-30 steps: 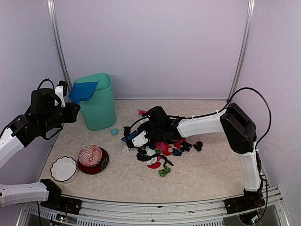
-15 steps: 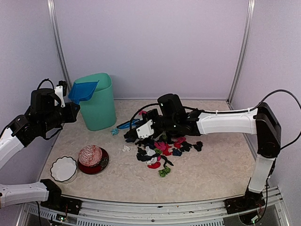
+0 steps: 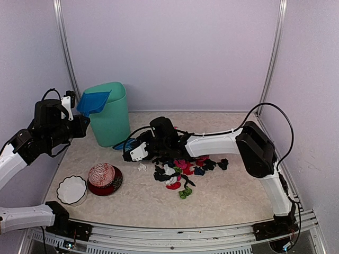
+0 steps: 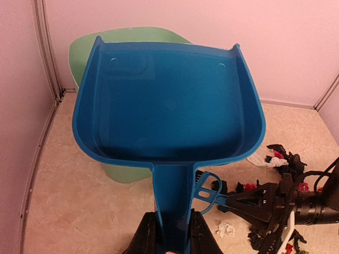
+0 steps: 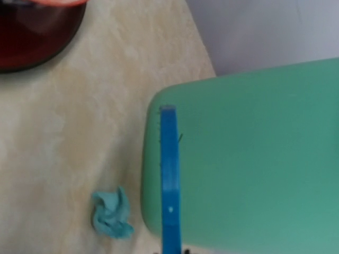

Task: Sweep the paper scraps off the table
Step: Sweep the paper scraps at the center of the board.

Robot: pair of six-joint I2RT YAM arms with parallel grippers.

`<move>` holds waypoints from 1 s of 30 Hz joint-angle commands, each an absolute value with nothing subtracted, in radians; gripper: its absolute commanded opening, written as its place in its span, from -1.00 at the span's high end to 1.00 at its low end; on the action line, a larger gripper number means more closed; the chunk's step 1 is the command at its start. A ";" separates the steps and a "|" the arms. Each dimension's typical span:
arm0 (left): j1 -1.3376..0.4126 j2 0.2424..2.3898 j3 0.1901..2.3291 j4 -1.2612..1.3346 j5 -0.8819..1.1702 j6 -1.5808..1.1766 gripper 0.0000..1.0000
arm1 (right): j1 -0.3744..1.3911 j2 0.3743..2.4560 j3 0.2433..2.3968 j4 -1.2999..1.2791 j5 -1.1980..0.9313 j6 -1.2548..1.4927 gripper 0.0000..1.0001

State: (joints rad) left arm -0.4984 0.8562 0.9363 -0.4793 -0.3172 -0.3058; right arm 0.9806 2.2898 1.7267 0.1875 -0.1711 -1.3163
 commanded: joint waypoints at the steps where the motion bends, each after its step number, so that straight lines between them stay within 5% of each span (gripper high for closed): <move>1: -0.491 0.839 0.931 -0.457 -0.308 -0.296 1.00 | 0.992 2.390 1.818 0.274 -0.145 -1.309 1.00; 12: -0.491 0.836 0.929 -0.456 -0.307 -0.295 1.00 | 0.991 2.455 1.823 0.190 -0.180 -1.307 1.00; 30: -0.491 0.845 0.930 -0.457 -0.308 -0.295 1.00 | 0.991 2.017 1.322 0.069 -0.214 -1.286 1.00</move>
State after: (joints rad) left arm -0.4976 0.8463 0.9363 -0.4793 -0.3130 -0.3058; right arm 0.9836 2.1376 1.4078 0.1371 -0.1905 -1.3186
